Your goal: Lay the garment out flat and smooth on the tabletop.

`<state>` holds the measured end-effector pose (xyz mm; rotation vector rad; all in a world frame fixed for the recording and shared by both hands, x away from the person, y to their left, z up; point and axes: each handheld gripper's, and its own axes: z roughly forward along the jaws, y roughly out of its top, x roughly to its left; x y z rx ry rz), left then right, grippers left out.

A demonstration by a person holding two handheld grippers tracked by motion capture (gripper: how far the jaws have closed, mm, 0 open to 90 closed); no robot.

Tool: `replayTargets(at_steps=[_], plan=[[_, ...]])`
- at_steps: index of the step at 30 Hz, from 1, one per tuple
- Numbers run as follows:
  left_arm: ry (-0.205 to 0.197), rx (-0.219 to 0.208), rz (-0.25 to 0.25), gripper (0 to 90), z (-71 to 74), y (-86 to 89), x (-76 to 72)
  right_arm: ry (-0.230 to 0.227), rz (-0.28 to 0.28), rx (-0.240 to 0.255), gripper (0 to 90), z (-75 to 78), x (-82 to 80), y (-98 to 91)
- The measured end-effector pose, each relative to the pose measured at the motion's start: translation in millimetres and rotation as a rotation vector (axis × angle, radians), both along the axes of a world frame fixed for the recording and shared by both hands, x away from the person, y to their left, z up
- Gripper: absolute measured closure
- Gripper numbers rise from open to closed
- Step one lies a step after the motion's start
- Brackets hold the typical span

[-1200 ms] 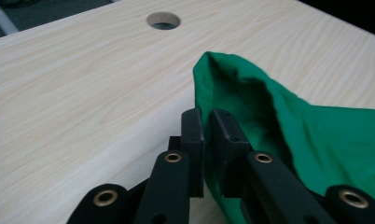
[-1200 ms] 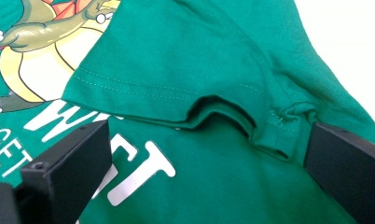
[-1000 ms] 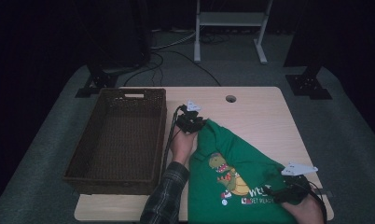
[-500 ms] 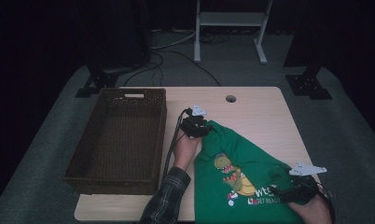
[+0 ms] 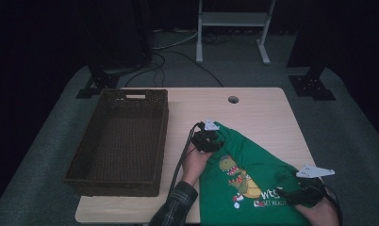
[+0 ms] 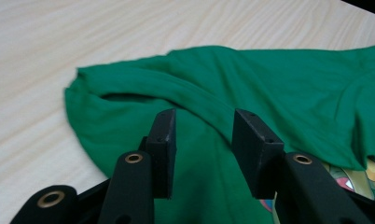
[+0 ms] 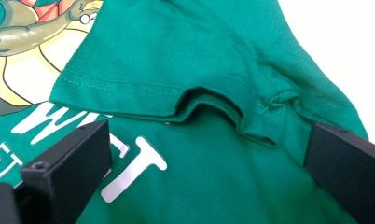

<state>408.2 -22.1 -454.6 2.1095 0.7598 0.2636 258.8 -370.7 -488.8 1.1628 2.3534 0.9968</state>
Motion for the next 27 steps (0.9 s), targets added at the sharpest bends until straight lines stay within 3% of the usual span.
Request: replayTargets(at_steps=[15, 21, 27], plan=[[0.000, 0.077, -0.029, 59.9, -22.2, -21.0, -7.4, -0.001, 0.000, 0.000, 0.0, -0.1, 0.0, 0.0], [-0.029, 0.102, -0.027, 65.9, -22.5, -21.7, -8.3, -0.001, 0.000, 0.000, 0.0, -0.1, 0.0, 0.0], [-0.036, 0.093, -0.021, 72.1, -23.4, -18.2, -7.0, 0.000, 0.000, 0.000, 0.0, -0.1, 0.0, 0.0]])
